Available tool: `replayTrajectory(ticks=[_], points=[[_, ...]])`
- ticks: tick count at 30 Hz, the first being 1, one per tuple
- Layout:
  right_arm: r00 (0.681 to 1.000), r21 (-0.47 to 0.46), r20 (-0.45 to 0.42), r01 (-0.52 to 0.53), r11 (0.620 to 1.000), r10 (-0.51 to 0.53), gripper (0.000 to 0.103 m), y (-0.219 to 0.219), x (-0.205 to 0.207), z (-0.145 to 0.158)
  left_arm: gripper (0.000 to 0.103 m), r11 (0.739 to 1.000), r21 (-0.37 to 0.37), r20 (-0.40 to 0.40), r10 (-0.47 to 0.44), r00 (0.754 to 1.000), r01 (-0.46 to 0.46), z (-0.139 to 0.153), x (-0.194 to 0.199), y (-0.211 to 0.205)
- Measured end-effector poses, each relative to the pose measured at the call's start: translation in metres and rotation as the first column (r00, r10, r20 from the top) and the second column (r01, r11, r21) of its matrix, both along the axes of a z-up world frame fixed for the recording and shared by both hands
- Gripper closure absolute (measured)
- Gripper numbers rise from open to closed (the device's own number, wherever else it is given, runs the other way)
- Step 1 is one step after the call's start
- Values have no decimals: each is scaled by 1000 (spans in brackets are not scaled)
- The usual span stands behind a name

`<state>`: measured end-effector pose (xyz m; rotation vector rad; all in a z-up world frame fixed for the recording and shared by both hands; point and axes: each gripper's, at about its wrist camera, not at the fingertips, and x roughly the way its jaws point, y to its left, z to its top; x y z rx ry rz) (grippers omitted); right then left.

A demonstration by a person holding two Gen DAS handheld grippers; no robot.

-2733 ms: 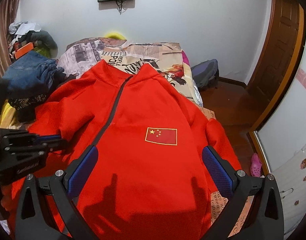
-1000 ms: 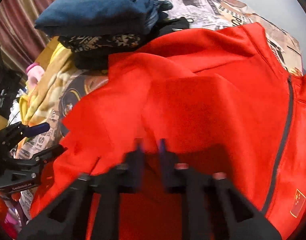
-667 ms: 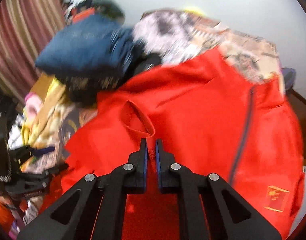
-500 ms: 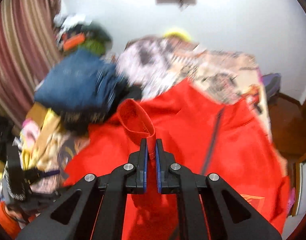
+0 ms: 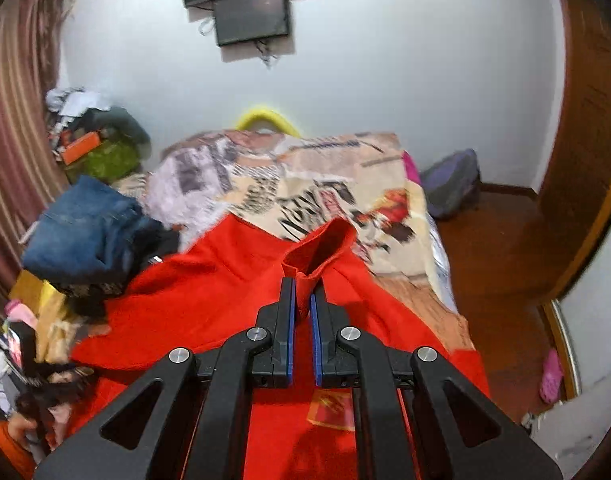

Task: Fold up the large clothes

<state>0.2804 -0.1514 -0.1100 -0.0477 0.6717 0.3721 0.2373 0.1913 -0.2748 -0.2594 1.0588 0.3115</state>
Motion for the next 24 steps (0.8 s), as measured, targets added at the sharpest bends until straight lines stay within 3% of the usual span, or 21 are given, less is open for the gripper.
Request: replayTrajectory(ticks=[5, 10, 20, 24], points=[[995, 7, -97, 39, 999, -38, 97, -27, -2, -31, 33, 994, -5, 0, 113, 994, -113, -12, 0, 29], [980, 7, -182, 78, 997, -75, 97, -49, -5, -60, 29, 981, 55, 19, 185, 982, -186, -12, -4, 44], [954, 32, -285, 110, 993, -97, 97, -70, -26, -92, 24, 982, 64, 18, 174, 984, -175, -15, -12, 47], [948, 24, -299, 117, 993, -105, 97, -74, -32, -95, 24, 991, 51, -22, 127, 992, -126, -22, -11, 38]])
